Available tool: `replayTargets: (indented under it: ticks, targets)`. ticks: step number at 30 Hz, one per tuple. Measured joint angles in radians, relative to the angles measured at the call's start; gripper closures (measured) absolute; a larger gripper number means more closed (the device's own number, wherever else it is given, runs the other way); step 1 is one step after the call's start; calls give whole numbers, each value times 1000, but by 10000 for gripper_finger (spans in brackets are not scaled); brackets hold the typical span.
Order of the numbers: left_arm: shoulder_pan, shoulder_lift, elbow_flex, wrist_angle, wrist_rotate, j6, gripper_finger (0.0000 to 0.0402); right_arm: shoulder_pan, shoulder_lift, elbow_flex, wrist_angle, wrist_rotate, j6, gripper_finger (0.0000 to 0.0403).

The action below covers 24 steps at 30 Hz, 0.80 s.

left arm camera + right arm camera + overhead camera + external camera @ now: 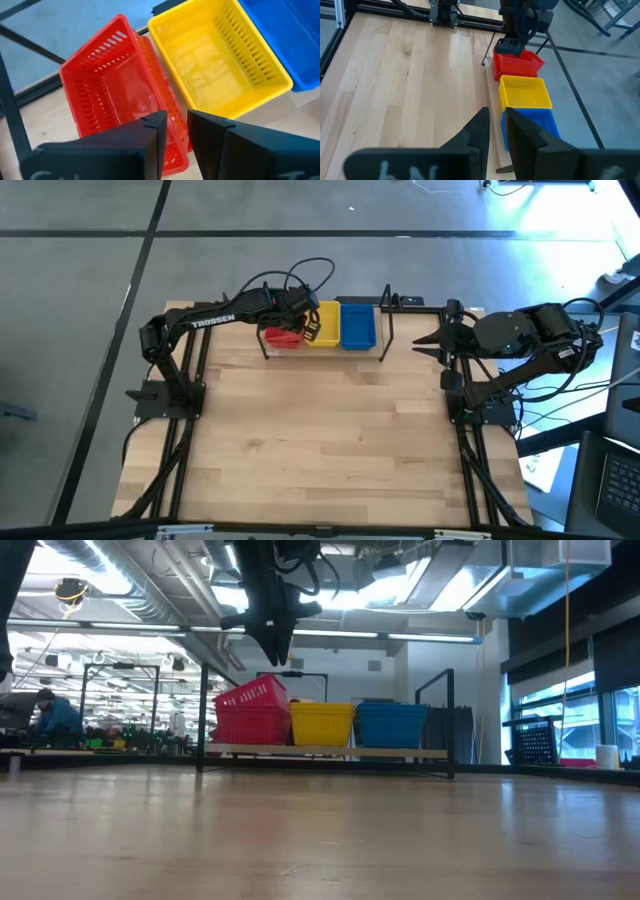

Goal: Stack baskets on shelf by color
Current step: Stack the red bin on the red bin on the shelf

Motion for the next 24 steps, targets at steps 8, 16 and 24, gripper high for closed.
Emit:
replayTargets:
  ticks: [8,16,24]
  targets:
    - [16,0,0,0,7,99,395,0,0,0,2,0,5,343]
    - [74,21,-3,19,93,136,401,0,0,0,17,0,5,343]
    - [81,50,-4,65,121,190,401,0,0,0,30,1,8,343]
